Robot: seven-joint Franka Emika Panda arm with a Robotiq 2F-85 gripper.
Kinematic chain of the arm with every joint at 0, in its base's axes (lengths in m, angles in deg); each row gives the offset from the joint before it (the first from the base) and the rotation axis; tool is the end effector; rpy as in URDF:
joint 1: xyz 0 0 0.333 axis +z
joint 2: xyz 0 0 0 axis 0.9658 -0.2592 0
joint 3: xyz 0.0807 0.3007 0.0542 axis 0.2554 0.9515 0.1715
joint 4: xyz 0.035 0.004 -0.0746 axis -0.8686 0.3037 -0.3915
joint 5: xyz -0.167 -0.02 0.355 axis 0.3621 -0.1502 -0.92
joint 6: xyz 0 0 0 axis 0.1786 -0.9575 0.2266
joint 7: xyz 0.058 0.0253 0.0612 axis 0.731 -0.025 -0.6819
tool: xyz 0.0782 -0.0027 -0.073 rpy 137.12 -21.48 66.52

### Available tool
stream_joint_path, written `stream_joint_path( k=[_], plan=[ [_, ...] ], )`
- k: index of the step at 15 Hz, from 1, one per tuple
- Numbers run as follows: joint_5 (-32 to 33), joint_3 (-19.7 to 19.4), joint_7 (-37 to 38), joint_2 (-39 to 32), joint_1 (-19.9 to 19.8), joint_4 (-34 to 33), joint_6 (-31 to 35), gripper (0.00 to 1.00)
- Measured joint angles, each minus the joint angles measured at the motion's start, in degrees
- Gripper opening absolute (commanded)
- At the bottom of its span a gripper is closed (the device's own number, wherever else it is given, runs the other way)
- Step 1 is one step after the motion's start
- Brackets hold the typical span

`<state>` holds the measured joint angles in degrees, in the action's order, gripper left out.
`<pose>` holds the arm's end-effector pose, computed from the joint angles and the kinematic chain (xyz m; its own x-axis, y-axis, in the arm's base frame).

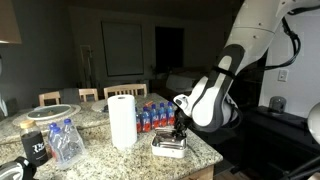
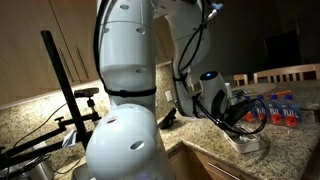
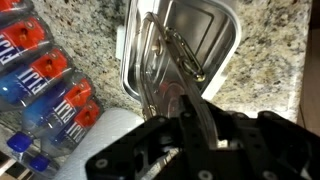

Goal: Take the lid off of the bowl

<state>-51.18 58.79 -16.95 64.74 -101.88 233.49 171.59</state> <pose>0.4304 0.0880 0.2185 0.2356 0.8974 0.3730 0.8510 -0.3759 0.3668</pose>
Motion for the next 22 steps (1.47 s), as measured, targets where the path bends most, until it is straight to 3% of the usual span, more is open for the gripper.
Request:
stream_joint_path(
  k=[2, 5, 7, 16, 19, 22],
  plan=[
    [0.18, -2.54, 2.07, 0.04, 1.91, -0.4, -0.06, 0.05],
    [4.13, -13.98, 9.32, -0.17, 11.07, -1.08, -0.07, 0.05],
    [5.75, -19.03, 13.6, -0.57, 15.53, -1.74, -0.07, 0.05],
    [8.86, -25.99, 29.84, -0.29, 24.2, -7.69, -0.26, 0.05],
    [8.87, -23.29, 34.27, 0.45, 22.03, -7.76, -3.79, 0.05],
    [8.96, -13.91, 40.1, 1.38, 13.73, -7.78, -8.68, 0.05]
  ],
)
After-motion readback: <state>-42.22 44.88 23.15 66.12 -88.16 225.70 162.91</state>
